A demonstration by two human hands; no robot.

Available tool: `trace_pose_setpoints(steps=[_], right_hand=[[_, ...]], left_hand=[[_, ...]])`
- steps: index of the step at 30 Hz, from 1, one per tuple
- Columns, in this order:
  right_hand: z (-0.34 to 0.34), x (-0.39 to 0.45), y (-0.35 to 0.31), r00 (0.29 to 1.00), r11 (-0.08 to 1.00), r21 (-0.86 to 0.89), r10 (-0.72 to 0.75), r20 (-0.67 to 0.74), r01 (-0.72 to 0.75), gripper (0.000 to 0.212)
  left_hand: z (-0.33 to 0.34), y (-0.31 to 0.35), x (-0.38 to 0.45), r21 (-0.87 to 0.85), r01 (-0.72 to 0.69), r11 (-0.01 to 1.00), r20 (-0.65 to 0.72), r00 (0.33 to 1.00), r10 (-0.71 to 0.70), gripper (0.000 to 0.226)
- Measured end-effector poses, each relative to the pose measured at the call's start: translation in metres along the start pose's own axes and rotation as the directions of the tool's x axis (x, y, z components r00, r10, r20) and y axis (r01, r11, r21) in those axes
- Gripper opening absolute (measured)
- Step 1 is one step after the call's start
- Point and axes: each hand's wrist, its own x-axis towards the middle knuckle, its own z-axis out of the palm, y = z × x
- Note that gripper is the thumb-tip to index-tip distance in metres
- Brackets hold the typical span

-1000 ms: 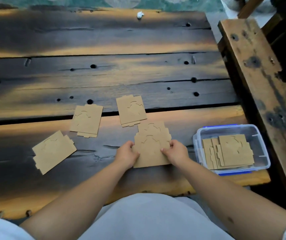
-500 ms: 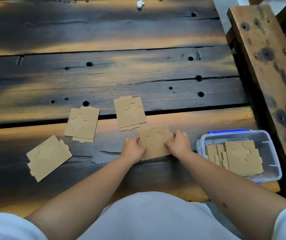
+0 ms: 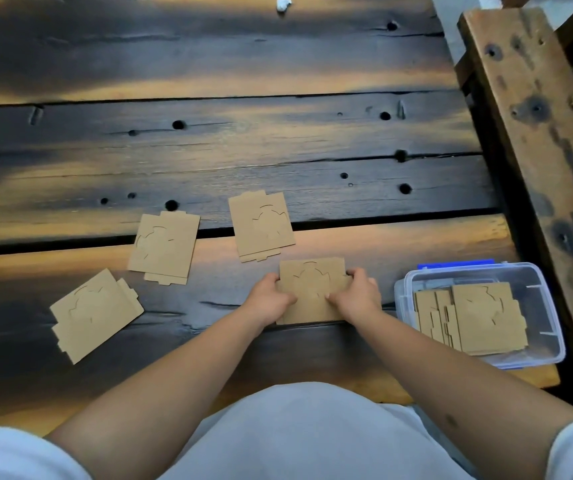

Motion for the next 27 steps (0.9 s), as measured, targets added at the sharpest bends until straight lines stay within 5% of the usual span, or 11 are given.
trace_pose_setpoints(steps=[7,16,27], right_hand=[[0.012,-0.027,-0.001,0.982,0.983,0.012,-0.183,0.051,0.182,0.050],[0.051,-0.084,-0.034,0.904,0.923,-0.001,-0.377,0.202,0.385,0.052],[0.121,-0.136,-0.107,0.839,0.866,-0.038,-0.470,0.275,0.498,0.050]], left_hand=[[-0.026,-0.021,-0.021,0.273,-0.119,0.955,0.020,0.993,0.118,0.047],[-0.080,-0.082,-0.066,0.122,-0.090,0.988,-0.197,0.974,0.113,0.012],[-0.167,-0.168,-0.097,-0.103,-0.090,0.991,-0.295,0.954,0.056,0.008]])
